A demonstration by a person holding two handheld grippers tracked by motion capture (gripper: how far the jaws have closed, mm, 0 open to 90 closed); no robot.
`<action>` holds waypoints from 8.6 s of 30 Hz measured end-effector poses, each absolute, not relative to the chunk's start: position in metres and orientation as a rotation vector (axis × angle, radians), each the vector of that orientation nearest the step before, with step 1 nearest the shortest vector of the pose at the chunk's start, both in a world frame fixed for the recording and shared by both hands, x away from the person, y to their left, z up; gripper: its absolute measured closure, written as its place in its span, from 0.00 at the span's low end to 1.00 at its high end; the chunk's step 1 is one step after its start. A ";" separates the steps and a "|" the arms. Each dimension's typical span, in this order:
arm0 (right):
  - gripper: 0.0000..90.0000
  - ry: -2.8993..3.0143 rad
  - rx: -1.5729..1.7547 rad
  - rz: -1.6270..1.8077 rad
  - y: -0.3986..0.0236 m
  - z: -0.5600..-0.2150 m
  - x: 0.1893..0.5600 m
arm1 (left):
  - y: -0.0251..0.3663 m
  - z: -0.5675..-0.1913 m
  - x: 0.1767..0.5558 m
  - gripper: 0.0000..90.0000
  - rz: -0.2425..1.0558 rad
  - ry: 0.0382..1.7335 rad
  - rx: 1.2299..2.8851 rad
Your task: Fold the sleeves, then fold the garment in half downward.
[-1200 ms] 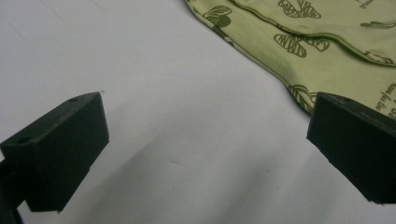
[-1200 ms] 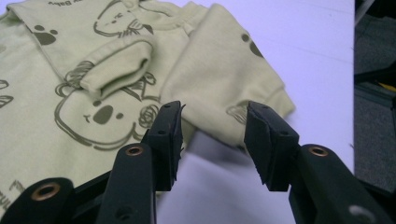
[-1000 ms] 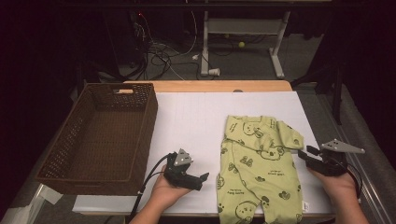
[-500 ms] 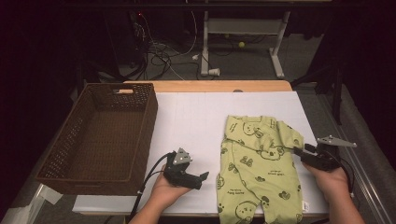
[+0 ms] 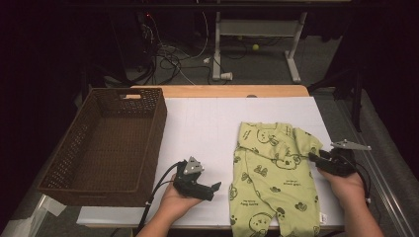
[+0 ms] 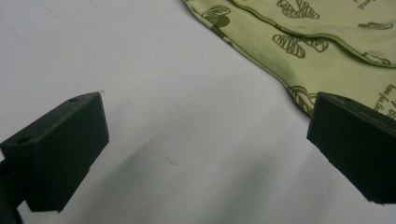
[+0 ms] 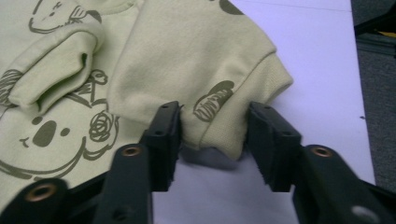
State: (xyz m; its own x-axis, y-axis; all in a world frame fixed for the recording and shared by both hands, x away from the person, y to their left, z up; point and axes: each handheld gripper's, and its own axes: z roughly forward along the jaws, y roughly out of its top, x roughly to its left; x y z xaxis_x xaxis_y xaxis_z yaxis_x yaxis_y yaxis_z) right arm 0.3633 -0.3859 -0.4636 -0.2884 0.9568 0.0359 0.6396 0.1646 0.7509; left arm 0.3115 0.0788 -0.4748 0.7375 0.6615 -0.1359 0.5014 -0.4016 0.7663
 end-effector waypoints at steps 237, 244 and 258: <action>0.57 2.228 1.182 1.087 -0.328 -0.457 0.261 | 0.058 -0.471 0.297 0.50 0.070 0.769 2.146; 0.23 2.164 1.185 1.125 -0.328 -0.456 0.271 | 0.060 -0.469 0.303 0.24 0.074 0.817 2.096; 0.00 2.120 1.173 1.150 -0.322 -0.455 0.291 | 0.050 -0.467 0.315 0.00 0.163 0.880 2.064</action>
State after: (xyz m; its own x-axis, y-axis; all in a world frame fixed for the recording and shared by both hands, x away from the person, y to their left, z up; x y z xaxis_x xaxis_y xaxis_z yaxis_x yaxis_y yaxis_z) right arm 0.2905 -0.3224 -0.4549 -0.5333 0.8459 0.0047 0.4651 0.2886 0.8369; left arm 0.3148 0.0497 -0.4667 0.7427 0.6403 -0.1962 0.5277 -0.3792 0.7601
